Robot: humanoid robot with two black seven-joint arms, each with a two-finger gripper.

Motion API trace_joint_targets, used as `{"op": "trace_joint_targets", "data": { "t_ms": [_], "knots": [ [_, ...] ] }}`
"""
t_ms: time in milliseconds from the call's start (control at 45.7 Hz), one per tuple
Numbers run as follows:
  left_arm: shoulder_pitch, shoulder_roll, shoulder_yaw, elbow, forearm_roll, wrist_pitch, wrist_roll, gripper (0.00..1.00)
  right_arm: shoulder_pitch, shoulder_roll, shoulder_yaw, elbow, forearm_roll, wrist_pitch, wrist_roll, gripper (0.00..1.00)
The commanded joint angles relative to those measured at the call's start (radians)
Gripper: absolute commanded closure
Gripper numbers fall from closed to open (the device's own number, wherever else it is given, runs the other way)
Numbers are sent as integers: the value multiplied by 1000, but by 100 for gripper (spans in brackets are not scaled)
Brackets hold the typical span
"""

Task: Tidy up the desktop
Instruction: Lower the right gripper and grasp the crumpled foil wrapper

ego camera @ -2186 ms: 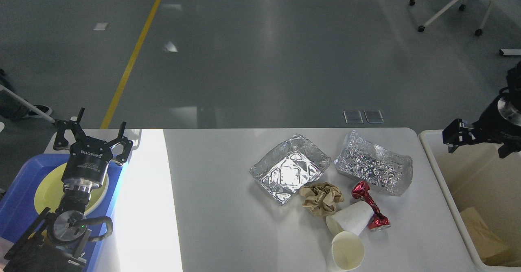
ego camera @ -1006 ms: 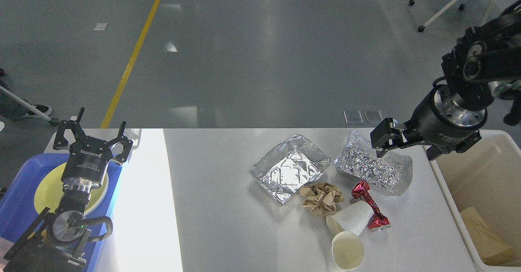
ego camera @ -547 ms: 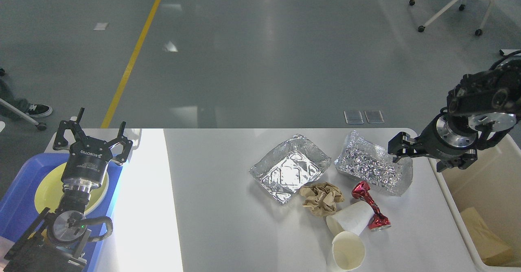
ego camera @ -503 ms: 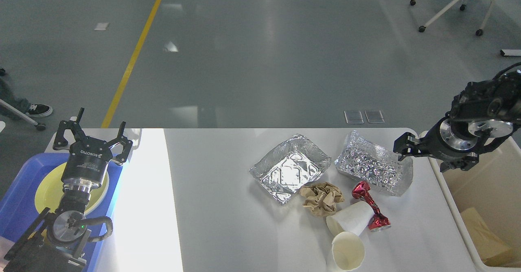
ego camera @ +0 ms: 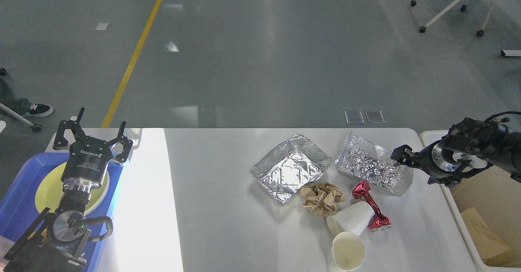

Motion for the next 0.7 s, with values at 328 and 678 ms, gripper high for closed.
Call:
{"op": "trace_joint_targets", "data": {
  "t_ms": [328, 678],
  "knots": [
    [0, 0, -1, 0, 0, 1, 0, 3, -181, 61, 179, -141, 4, -70, 0, 0],
    [0, 0, 1, 0, 0, 1, 0, 3, -185, 58, 184, -127, 5, -102, -2, 81]
  ]
}}
